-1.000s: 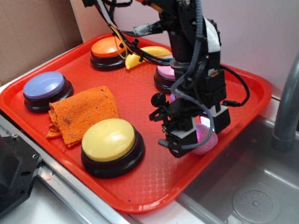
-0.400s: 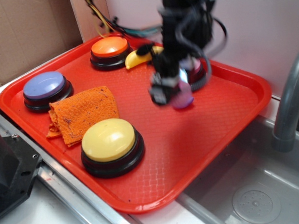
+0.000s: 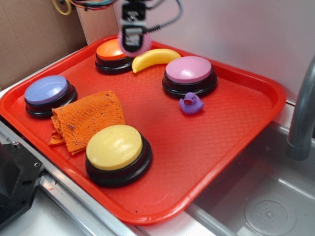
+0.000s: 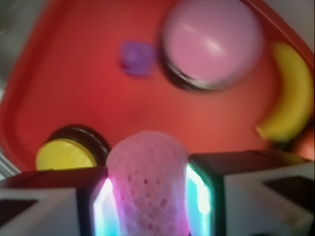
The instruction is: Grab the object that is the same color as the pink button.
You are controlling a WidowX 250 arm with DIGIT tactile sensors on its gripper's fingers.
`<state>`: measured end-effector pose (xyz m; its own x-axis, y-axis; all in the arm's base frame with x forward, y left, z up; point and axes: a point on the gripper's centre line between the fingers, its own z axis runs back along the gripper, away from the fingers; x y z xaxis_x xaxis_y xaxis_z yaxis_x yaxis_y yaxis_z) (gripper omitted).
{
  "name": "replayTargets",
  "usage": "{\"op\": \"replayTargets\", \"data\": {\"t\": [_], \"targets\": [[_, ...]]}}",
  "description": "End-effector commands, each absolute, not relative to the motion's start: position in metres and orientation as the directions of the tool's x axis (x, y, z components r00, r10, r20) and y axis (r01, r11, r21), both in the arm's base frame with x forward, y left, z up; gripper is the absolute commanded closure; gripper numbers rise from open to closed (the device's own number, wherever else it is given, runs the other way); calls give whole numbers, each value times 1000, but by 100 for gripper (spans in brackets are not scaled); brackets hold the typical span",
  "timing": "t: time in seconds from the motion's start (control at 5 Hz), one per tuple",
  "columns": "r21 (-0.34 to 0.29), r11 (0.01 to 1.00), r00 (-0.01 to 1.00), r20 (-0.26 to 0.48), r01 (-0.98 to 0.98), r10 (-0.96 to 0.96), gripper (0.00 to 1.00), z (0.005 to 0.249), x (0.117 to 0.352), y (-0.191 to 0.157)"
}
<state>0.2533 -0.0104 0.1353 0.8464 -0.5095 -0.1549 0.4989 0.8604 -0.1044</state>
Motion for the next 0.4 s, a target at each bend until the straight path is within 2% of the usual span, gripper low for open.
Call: {"op": "replayTargets", "data": {"t": [0.0, 0.2], "targets": [[74, 996, 999, -37, 42, -40, 100, 170, 232, -4], [81, 985, 986, -54, -155, 159, 100, 166, 233, -5]]}}
